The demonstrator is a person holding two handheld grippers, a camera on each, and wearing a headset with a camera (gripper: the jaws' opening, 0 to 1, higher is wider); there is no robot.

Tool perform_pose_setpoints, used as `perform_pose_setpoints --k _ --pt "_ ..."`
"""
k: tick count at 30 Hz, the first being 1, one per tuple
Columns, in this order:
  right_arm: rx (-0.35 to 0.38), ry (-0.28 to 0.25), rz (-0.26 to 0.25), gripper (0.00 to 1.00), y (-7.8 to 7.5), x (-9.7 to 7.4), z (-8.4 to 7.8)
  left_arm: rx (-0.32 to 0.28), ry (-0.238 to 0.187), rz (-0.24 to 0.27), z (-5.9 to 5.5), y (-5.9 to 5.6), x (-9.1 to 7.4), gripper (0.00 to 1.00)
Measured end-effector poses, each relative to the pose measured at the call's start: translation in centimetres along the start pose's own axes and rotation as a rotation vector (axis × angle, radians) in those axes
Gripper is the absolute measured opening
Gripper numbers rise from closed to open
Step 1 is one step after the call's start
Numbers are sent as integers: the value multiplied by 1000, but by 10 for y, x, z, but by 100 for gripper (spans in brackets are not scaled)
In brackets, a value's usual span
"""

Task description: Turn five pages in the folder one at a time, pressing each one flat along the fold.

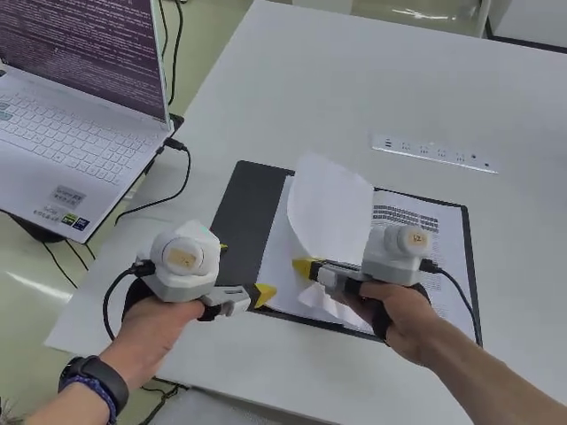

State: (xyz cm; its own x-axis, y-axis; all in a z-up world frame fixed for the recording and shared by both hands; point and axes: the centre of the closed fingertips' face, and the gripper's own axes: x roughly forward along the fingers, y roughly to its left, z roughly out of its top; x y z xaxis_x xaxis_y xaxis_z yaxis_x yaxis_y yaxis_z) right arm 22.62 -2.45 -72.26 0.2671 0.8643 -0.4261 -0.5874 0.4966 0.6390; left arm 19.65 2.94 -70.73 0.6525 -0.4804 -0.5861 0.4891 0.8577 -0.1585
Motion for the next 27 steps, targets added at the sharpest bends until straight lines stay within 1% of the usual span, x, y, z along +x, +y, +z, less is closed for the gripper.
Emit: perform_pose_setpoints --k 5,11,13,15,17,21,23,26,27 --pt "21 28 -10 0 -4 13 -8 -20 0 10 -8 6 -5 64" --pt "56 62 -36 0 -13 25 -20 -48 3 21 -19 13 -8 64" --pt "59 74 -47 0 -19 30 -25 -56 2 19 -20 14 -8 64" --pt "68 85 -56 0 -20 33 -29 -58 2 18 -22 14 -7 64" --pt "76 94 -68 0 -26 37 -33 -60 4 16 -23 14 -7 64" --pt "117 107 -98 0 -35 42 -41 -63 6 13 -24 14 -7 63" --pt "132 102 -103 0 -38 43 -43 -65 8 10 -25 14 -6 63" --pt "176 72 -96 1 -37 43 -42 -60 17 8 -28 13 -4 63" --pt "178 68 -94 1 -37 43 -42 -64 17 6 -29 13 -3 63"
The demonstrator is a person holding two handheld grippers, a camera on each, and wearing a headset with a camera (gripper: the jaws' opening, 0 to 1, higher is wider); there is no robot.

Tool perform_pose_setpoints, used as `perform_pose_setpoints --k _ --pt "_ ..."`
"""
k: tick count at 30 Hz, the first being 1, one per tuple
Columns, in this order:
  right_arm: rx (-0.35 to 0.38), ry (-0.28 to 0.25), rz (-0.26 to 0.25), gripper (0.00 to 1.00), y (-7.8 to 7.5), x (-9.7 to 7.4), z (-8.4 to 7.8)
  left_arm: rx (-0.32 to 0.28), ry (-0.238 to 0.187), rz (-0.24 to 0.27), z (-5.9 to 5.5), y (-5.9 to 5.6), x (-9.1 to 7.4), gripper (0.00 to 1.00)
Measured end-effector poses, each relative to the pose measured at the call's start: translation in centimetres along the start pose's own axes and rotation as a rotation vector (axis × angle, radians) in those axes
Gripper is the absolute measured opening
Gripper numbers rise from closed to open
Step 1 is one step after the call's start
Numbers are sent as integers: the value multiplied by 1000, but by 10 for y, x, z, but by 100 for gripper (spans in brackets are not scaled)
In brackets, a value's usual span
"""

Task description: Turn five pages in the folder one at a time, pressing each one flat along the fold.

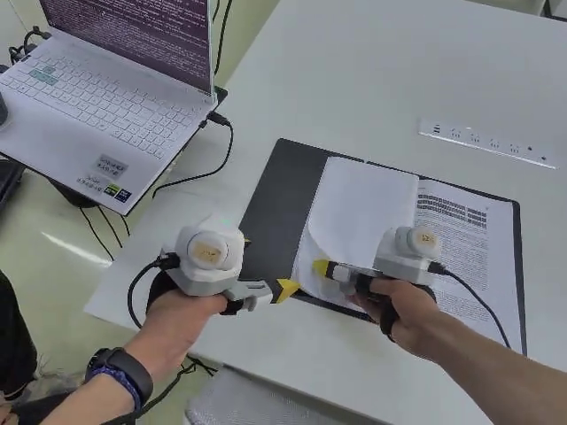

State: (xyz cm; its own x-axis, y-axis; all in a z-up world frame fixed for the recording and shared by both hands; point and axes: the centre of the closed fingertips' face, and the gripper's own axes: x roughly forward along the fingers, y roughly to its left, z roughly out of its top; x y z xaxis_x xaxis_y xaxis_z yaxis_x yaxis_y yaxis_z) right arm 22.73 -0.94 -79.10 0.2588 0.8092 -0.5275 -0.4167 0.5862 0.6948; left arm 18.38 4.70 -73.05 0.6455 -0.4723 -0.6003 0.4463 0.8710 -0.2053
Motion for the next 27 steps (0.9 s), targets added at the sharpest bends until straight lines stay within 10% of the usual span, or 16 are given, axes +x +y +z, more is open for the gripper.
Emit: perform_pose_setpoints --k 18,27 --pt "-8 -17 133 30 29 -6 -2 12 13 -25 0 -15 8 63" --pt "-14 -176 112 25 21 -43 32 11 -3 -24 12 -20 20 46"
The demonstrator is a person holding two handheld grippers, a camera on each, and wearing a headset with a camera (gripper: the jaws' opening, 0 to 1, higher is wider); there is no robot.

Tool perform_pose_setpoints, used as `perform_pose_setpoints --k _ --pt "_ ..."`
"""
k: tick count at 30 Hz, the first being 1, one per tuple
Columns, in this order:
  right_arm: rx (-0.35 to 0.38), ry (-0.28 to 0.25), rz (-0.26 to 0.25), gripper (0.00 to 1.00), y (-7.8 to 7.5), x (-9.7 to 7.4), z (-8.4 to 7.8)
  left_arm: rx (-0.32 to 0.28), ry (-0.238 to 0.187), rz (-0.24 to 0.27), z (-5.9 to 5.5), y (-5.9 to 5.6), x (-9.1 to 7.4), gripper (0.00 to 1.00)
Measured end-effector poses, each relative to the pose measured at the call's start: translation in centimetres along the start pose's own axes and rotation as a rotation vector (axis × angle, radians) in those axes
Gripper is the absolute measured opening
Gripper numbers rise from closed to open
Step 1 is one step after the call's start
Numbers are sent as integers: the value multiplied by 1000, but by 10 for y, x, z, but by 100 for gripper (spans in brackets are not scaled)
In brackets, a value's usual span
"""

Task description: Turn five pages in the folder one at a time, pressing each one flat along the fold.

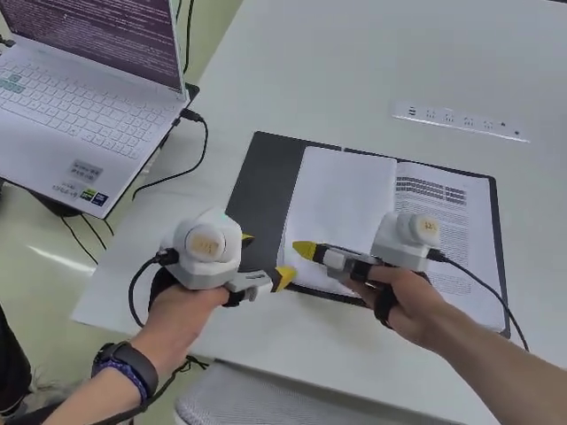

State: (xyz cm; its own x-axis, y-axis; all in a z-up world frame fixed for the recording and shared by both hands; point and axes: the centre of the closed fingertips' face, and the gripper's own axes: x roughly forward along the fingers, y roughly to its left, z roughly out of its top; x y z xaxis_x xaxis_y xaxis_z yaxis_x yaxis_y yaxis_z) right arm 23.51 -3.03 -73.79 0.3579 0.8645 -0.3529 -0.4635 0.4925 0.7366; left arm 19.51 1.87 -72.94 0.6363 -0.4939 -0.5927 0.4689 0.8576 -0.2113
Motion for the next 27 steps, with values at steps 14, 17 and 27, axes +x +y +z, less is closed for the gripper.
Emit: perform_pose_setpoints --k 14,17,27 --pt "-3 -70 -93 21 -35 -56 21 67 27 -37 10 -9 34 6" --pt "4 -76 -100 20 -38 -60 21 88 64 -57 2 -10 41 0" --pt "16 -78 -115 20 -47 -68 20 103 144 -39 -26 -4 53 0"
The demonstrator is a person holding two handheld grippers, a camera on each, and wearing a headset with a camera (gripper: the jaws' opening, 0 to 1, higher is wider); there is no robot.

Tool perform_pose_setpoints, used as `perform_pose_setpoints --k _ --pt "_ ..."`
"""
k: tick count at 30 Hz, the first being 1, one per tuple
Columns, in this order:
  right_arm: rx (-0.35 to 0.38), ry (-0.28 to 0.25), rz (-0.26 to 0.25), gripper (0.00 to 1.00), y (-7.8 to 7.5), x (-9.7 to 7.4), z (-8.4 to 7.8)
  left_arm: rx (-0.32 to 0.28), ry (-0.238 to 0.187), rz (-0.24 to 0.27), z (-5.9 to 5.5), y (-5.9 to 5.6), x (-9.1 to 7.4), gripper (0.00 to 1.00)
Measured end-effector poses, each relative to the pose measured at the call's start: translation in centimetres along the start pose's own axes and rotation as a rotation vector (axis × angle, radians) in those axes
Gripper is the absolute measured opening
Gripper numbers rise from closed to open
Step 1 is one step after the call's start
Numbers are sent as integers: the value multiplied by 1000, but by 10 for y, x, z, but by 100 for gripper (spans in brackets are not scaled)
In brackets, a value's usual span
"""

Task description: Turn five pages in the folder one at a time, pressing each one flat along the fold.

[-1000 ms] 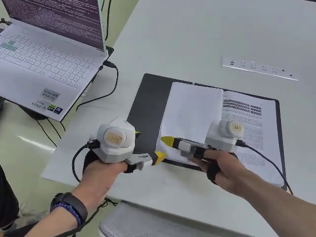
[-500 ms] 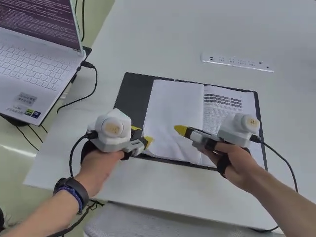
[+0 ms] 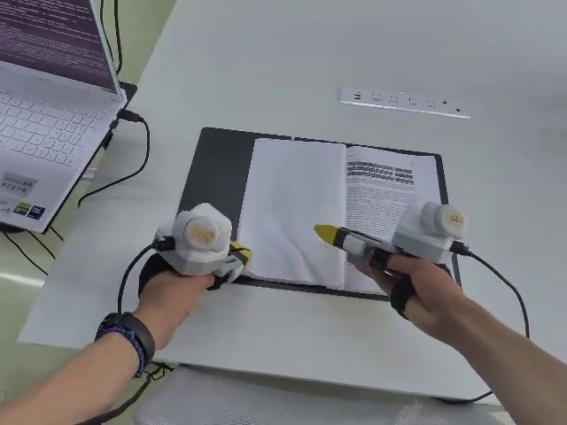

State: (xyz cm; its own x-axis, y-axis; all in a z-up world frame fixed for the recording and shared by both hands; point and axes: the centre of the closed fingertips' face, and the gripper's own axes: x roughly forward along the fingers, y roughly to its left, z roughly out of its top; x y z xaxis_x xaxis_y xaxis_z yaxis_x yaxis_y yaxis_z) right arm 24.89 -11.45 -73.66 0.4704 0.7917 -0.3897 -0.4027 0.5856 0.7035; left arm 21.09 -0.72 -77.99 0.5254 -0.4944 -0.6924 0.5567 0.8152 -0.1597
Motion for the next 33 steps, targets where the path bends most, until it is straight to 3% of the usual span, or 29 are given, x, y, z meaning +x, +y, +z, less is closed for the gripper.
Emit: perform_pose_setpoints --k 4,8,11,25,33 --pt "-7 5 3 19 -3 -1 0 -5 -1 -2 -1 -2 -1 0" --pt "-17 10 3 17 -7 -1 2 -5 37 4 -13 -1 2 0" --pt "-26 10 1 16 -13 0 7 4 41 14 -16 -3 0 0" --pt "-61 8 -52 8 -55 16 39 -19 50 -2 -14 -2 2 0" --pt "-20 -52 -103 0 -65 29 56 28 73 -5 -15 -2 3 0"
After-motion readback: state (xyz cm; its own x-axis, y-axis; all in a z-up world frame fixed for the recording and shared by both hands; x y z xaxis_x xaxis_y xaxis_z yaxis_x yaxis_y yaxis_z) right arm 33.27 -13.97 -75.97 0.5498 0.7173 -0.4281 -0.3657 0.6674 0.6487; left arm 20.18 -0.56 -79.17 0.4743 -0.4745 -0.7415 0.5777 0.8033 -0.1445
